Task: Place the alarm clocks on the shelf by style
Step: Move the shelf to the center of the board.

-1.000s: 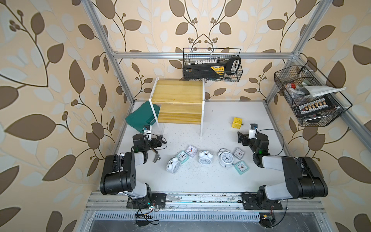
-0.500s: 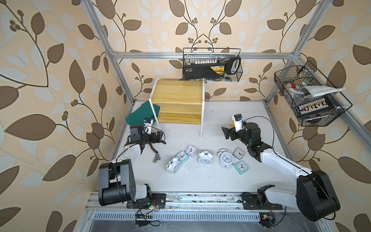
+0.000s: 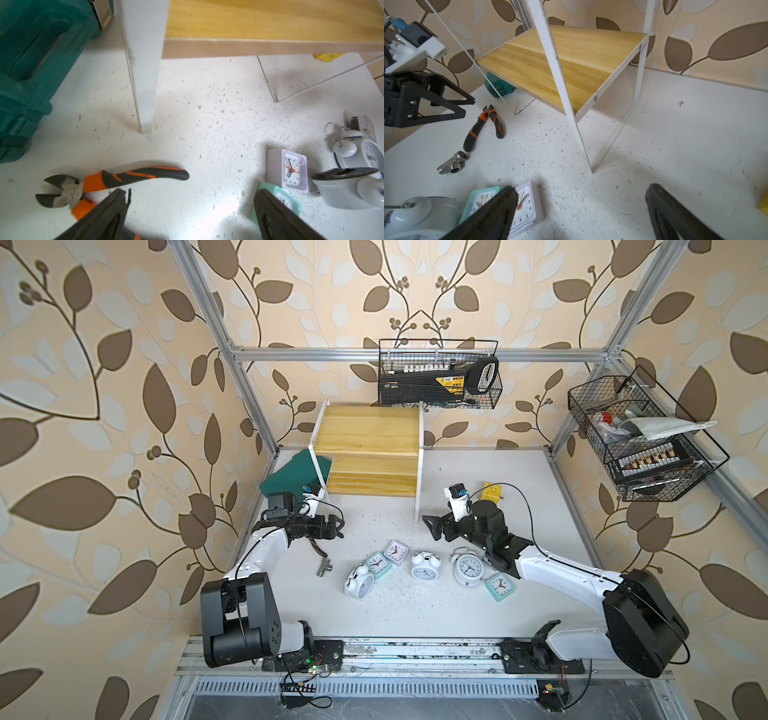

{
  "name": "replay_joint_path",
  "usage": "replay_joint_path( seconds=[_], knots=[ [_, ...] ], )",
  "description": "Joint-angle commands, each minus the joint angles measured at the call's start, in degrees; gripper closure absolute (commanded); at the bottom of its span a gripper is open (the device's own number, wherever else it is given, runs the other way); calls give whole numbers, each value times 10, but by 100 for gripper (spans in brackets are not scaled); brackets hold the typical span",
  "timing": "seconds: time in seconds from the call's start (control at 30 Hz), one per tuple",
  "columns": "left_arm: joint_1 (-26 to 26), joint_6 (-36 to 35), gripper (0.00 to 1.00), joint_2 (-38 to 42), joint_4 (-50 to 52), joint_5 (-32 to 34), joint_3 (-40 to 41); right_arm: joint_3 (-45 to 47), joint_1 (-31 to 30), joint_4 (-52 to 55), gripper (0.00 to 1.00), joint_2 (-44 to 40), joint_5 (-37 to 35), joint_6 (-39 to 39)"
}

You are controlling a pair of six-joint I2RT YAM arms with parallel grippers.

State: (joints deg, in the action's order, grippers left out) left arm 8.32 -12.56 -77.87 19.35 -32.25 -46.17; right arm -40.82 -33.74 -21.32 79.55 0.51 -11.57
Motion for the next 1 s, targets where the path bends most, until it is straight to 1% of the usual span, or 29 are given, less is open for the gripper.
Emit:
replay_joint_path(
  seconds=[0.0,0.23,0.5,0.8,0.97],
  knots=[
    [8,-16,1,17,48,-33,-22,-29,-8,-66,1,27,-34,-42],
    [8,-18,1,19,78,-40,-31,-73,-11,-99,1,82,-75,-59],
    [7,-20,1,24,110,-49,-37,-104,-21,-115,1,119,-129,-59],
    [7,-44,1,34,143,-57,-37,-108,-44,-114,1,123,-273,-54],
    [7,-65,1,34,167,-64,-45,-102,-44,-107,1,117,-325,-61]
  ],
)
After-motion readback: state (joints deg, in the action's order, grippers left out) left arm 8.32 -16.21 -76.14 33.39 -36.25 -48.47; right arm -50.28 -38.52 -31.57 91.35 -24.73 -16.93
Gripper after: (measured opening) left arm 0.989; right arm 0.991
